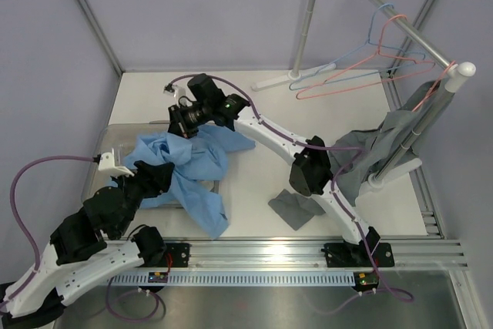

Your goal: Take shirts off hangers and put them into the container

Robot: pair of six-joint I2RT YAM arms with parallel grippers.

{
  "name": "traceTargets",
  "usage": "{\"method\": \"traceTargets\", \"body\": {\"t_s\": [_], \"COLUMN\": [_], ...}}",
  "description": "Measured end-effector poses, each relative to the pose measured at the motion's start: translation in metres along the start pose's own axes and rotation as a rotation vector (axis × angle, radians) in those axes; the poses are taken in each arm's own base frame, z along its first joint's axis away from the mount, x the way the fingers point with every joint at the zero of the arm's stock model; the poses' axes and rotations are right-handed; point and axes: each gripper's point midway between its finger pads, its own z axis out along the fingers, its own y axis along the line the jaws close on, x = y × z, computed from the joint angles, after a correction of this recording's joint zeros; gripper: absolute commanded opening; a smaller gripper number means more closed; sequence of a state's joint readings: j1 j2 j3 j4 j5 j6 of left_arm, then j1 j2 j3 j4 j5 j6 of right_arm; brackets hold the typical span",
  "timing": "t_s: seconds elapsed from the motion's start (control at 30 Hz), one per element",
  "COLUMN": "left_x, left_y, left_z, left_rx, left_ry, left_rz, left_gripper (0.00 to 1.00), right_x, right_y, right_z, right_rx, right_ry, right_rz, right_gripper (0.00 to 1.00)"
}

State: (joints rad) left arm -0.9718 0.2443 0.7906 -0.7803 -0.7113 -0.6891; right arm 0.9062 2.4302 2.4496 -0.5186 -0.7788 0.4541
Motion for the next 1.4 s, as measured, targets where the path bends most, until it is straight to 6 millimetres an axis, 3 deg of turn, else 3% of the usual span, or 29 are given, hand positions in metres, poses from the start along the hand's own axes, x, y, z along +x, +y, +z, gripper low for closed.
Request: {"method": "traceTargets", "body": {"t_s": [0.03, 0.07, 0.13, 0.27, 0.3, 0.4, 0.43, 0.47, 0.57, 0.77, 0.83, 0.9, 1.0, 1.1, 1.17, 1.27, 1.4], "left_x": [-0.001, -0.001, -0.001, 0.002, 0.003, 0.011, 0.015, 0.02, 0.035, 0.046, 0.047, 0.047, 0.046, 0.044, 0.041, 0.034, 0.027], "left_y": [0.001, 0.002, 0.004, 0.006, 0.005, 0.004, 0.003, 0.004, 0.007, 0.009, 0.011, 0.016, 0.029, 0.043, 0.051, 0.056, 0.063], "left_z": [0.0, 0.001, 0.003, 0.01, 0.014, 0.026, 0.031, 0.035, 0.045, 0.056, 0.06, 0.066, 0.081, 0.096, 0.1, 0.102, 0.107], "left_rx": [-0.006, -0.014, -0.036, -0.081, -0.091, -0.129, -0.143, -0.158, -0.192, -0.232, -0.251, -0.291, -0.373, -0.418, -0.429, -0.434, -0.452], "left_ry": [-0.003, -0.006, -0.011, -0.01, -0.011, 0.003, 0.008, 0.018, 0.043, 0.055, 0.055, 0.061, 0.102, 0.139, 0.151, 0.155, 0.163], "left_rz": [-0.001, -0.001, -0.001, 0.022, 0.028, 0.062, 0.076, 0.091, 0.128, 0.146, 0.15, 0.165, 0.176, 0.152, 0.133, 0.114, 0.087], "left_gripper": [0.62, 0.63, 0.64, 0.66, 0.66, 0.68, 0.69, 0.7, 0.72, 0.79, 0.79, 0.78, 0.75, 0.75, 0.76, 0.8, 0.81], "right_x": [0.004, 0.009, 0.019, 0.035, 0.038, 0.049, 0.049, 0.047, 0.026, -0.031, -0.039, -0.035, -0.012, 0.025, 0.05, 0.072, 0.069], "right_y": [-0.007, -0.013, -0.025, -0.048, -0.054, -0.067, -0.068, -0.066, -0.046, 0.022, 0.022, 0.004, -0.059, -0.121, -0.152, -0.176, -0.186], "right_z": [0.003, 0.007, 0.011, 0.013, 0.013, 0.0, -0.007, -0.016, -0.048, -0.137, -0.162, -0.185, -0.205, -0.204, -0.195, -0.183, -0.174], "right_rx": [0.007, 0.014, 0.03, 0.1, 0.128, 0.237, 0.276, 0.315, 0.398, 0.494, 0.528, 0.573, 0.677, 0.75, 0.776, 0.783, 0.763], "right_ry": [0.012, 0.024, 0.05, 0.078, 0.079, 0.081, 0.075, 0.067, 0.007, -0.208, -0.261, -0.283, -0.261, -0.181, -0.121, -0.065, -0.074], "right_rz": [0.009, 0.019, 0.043, 0.059, 0.061, 0.068, 0.063, 0.057, -0.004, -0.111, -0.107, -0.073, 0.023, 0.128, 0.182, 0.223, 0.223], "right_gripper": [0.0, 0.07, 0.29, 0.56, 0.67, 0.82, 0.92, 0.96, 0.99, 0.99, 0.99, 0.99, 0.99, 0.99, 0.99, 0.99, 0.99]}}
